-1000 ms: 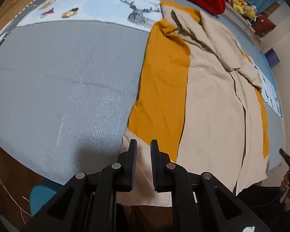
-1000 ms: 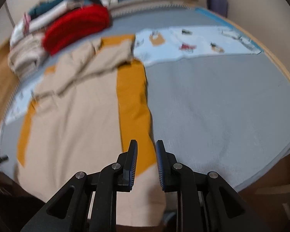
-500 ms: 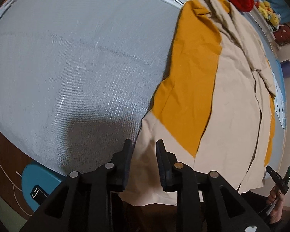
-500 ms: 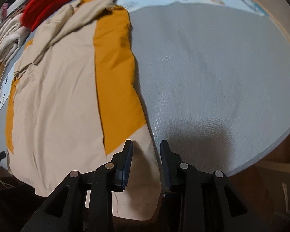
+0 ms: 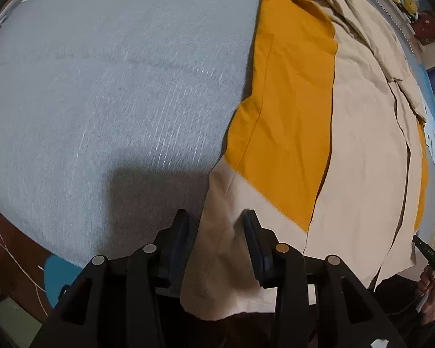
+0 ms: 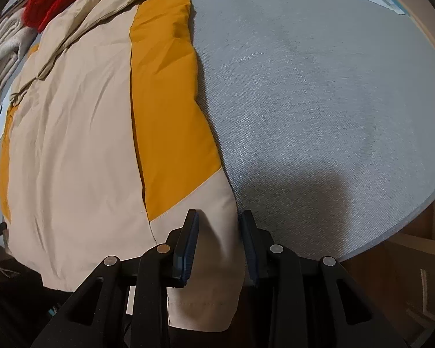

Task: Fold large clothes
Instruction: 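Grasp the jacket hem with both tools side by side, then lift the hem with both tools and fold it toward the hood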

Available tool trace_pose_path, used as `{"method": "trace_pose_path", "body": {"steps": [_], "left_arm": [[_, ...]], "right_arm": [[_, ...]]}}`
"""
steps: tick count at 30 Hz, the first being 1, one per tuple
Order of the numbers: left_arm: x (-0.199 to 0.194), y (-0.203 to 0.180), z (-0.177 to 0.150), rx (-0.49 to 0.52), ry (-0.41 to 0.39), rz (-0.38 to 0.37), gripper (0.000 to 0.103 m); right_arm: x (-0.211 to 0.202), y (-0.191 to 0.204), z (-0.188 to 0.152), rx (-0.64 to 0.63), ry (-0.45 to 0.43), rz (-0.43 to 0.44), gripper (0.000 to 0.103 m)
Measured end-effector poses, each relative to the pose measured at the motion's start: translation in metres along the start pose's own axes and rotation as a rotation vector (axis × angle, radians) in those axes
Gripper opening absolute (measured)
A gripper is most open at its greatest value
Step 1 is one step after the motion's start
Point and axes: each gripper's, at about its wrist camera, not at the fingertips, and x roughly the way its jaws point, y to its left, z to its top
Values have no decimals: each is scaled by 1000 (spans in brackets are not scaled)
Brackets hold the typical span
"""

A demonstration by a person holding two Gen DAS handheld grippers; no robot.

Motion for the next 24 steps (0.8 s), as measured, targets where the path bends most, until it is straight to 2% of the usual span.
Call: {"method": "trace_pose_path", "body": {"steps": [6, 12, 20, 22, 23, 24], "left_arm": [[-1, -4, 10, 11, -50, -12, 36], [1, -4, 27, 1, -93, -29, 36], [7, -10, 44, 22, -115, -40, 36], [9, -15, 44, 58, -105, -38, 32], [11, -19, 43, 85, -93, -35, 25], [11, -23, 42, 115, -84, -24, 23]], "right_arm": [[-4, 0, 6, -1, -39, 5, 32], [-1, 3, 25, 11, -70, 26, 32], [10, 9, 52, 14, -93, 62, 32], [11, 13, 57, 11, -96, 73, 32], [12, 14, 58, 7, -94, 73, 32], [12, 16, 59, -3, -95, 71, 28]]}}
